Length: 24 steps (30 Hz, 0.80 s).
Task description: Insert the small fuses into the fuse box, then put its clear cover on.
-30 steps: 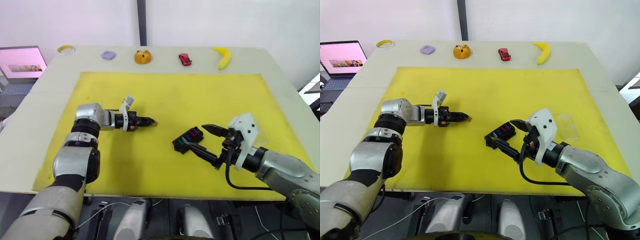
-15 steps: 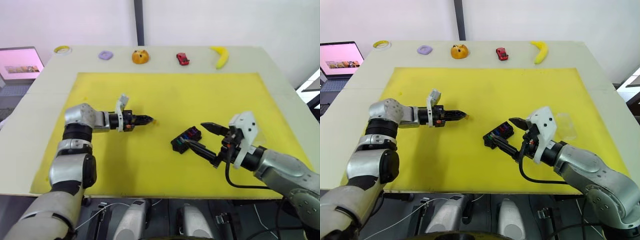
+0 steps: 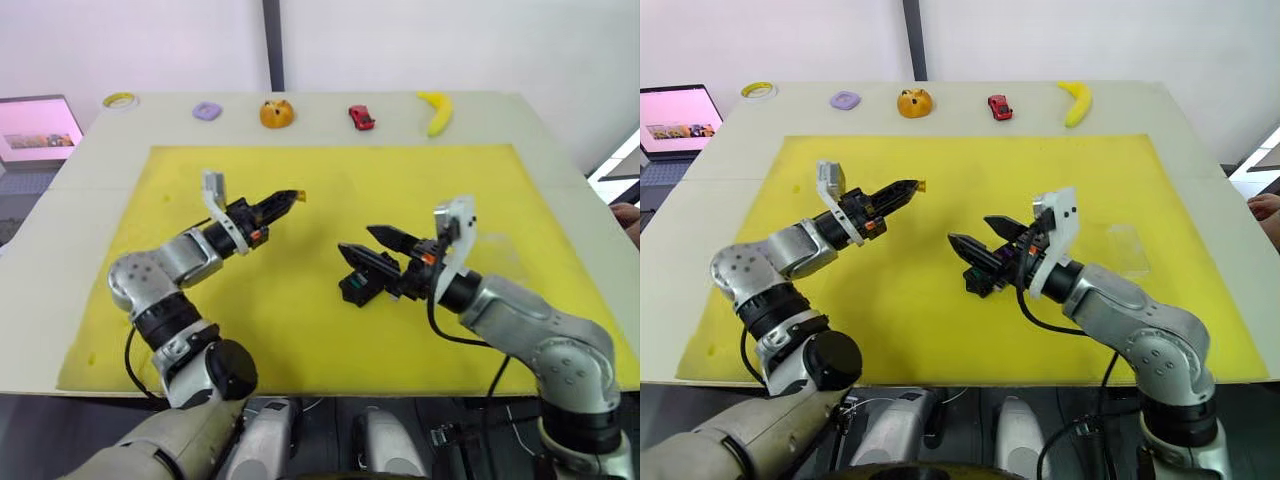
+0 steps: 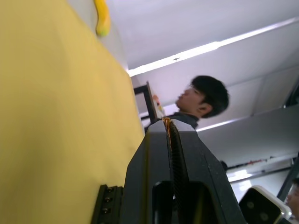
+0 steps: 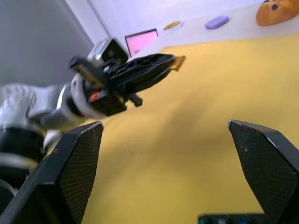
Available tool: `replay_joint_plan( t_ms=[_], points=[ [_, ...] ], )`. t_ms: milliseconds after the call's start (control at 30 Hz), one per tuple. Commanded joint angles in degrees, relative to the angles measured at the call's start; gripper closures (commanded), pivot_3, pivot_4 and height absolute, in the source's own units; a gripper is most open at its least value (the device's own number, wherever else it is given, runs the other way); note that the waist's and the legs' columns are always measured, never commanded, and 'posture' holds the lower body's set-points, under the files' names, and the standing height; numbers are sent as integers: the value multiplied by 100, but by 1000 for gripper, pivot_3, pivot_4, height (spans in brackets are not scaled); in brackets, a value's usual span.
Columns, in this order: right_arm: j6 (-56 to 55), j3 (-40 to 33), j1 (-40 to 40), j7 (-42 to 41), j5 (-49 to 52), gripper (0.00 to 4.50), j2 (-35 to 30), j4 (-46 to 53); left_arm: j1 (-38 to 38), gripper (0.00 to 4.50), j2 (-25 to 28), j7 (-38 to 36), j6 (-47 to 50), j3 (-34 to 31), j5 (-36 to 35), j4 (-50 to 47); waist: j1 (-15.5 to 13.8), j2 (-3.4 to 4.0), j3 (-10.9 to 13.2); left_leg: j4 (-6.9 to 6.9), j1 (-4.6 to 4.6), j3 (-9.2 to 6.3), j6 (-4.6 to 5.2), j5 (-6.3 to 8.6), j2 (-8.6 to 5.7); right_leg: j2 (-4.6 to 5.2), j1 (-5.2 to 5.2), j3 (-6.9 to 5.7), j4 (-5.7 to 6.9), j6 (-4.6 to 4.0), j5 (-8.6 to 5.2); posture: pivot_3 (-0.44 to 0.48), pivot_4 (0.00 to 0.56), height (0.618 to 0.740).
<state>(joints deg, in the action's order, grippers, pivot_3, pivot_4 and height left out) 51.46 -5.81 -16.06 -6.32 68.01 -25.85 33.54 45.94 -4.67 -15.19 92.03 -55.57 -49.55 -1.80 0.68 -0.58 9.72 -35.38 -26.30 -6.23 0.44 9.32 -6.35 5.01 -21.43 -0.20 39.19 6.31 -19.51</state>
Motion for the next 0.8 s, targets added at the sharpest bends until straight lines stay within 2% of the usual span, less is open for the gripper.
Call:
replay_joint_plan(
  t_ms=[33, 200, 367, 467, 800],
  points=[
    [-9, -33, -402, 366, 626, 0, 395, -338, 12, 4483, -77, 569, 47, -255, -1078, -408, -5, 0, 0, 0, 0, 0, -1, -1, 0, -1, 0, 0, 0, 0, 0, 0, 150, 735],
    [13, 104, -863, 603, 787, 0, 892, -842, -170, 4483, 173, 1108, 47, 228, -2071, -294, -6, 0, 0, -4, 1, 1, -2, -1, -1, -2, 1, 0, 5, 0, 0, 0, 150, 735],
    [3, 209, -1043, 546, 752, 0, 1051, -998, -157, 4483, 974, 1041, 47, 1029, -2677, 336, -2, 0, 0, -3, 1, 1, -5, -4, -1, -4, -5, 2, 16, -1, 0, 0, 150, 735],
    [-6, 256, -1084, 555, 725, 0, 1142, -1034, -33, 4483, 1252, 961, 35, 1321, -2824, 658, -8, 1, -1, -3, 2, 1, -6, -4, -2, -4, -6, 4, 17, -1, 0, 0, 150, 735],
    [-411, 295, -942, 800, 575, 0, 1896, -1041, -208, 4483, 1442, 1168, -576, 1901, -3546, 863, 8, 2, -1, 2, 2, 2, -9, -5, -2, -3, -12, 9, 17, -1, 0, 0, 150, 735]
  ],
)
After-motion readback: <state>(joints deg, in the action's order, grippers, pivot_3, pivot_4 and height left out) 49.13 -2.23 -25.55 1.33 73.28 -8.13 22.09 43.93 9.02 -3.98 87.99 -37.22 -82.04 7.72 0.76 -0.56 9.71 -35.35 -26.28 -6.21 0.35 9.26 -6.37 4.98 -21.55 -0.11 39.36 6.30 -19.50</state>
